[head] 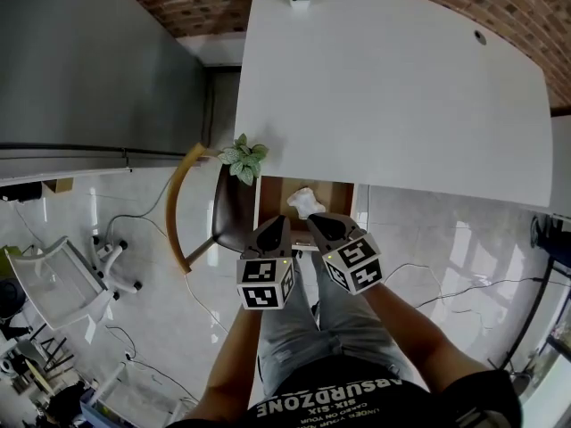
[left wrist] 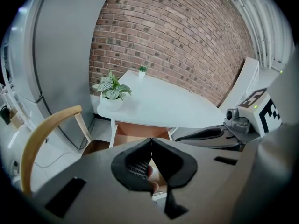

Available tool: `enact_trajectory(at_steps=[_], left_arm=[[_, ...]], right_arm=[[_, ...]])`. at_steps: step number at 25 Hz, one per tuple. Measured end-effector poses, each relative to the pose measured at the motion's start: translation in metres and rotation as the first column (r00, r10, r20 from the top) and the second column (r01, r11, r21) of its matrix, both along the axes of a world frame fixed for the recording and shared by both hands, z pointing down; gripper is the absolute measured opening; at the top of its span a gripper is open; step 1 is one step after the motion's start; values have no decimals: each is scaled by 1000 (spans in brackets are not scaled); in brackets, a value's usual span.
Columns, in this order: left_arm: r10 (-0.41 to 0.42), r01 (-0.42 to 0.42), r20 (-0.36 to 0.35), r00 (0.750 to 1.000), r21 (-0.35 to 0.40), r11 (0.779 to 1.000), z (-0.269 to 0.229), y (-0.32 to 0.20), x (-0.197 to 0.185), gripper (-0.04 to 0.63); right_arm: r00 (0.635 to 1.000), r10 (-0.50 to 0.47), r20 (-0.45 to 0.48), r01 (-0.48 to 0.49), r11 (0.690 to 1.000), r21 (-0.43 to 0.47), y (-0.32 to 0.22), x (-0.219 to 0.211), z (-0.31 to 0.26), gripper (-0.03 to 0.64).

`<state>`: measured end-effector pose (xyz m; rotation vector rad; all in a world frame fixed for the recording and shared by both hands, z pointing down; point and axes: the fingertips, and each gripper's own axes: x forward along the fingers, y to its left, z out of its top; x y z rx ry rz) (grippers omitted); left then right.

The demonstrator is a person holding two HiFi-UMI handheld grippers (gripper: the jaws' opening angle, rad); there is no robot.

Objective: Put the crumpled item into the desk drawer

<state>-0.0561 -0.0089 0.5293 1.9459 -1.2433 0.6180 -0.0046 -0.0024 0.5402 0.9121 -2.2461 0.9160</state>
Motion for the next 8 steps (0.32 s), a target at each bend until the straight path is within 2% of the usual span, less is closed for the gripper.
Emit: enact_trajectory(at_steps=[8], left_arm=[[-13, 13, -1, 1000, 11, 1000, -10, 7, -4, 5]], right_arm=[[1000, -12, -23, 12, 1000, -1, 8, -2, -8, -3]])
